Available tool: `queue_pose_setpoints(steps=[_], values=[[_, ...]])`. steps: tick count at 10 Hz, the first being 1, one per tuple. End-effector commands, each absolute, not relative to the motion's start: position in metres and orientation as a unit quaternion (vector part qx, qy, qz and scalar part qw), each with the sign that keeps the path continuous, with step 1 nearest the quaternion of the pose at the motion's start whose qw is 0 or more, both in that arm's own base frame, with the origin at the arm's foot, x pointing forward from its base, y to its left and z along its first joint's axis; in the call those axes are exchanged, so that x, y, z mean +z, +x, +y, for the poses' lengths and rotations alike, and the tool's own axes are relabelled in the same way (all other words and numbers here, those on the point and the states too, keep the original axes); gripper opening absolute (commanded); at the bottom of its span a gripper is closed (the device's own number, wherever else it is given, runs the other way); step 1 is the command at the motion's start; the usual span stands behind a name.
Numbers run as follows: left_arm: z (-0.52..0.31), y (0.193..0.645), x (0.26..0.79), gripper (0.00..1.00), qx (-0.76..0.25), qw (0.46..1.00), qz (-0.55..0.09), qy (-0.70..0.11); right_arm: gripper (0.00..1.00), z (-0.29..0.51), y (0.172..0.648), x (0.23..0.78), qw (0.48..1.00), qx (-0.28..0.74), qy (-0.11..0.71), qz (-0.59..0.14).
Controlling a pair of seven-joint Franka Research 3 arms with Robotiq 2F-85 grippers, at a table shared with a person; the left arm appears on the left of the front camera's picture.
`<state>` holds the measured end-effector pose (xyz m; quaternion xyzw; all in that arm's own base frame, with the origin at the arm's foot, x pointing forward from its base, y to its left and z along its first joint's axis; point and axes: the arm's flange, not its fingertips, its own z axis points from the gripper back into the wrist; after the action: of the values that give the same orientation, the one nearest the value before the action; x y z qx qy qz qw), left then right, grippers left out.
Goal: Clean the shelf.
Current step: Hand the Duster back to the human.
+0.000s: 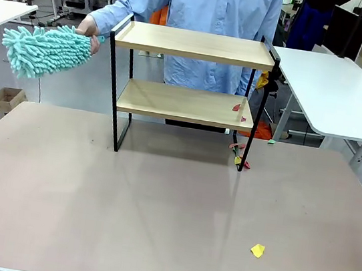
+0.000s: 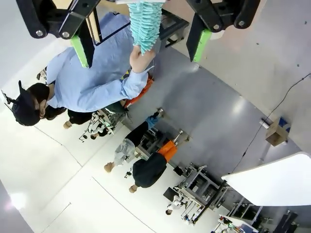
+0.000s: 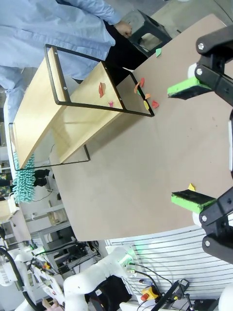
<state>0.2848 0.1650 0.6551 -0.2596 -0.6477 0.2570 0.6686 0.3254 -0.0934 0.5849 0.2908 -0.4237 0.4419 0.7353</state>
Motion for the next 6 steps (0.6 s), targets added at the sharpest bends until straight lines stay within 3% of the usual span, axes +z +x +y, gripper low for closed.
queue_pose_setpoints(steps=[1, 6], values=[[0.1585, 0.2883, 0.6548, 1.00, 0.251, 0.671, -0.647, -0.260, 1.00, -0.0952, 0.3261, 0.5862, 0.728, 0.450, 0.286, -0.431], [0.1585, 0.2883, 0.6548, 1.00, 0.251, 0.671, -0.647, -0.260, 1.00, -0.0952, 0.3261, 0.5862, 0.728, 0.450, 0.286, -0.431]])
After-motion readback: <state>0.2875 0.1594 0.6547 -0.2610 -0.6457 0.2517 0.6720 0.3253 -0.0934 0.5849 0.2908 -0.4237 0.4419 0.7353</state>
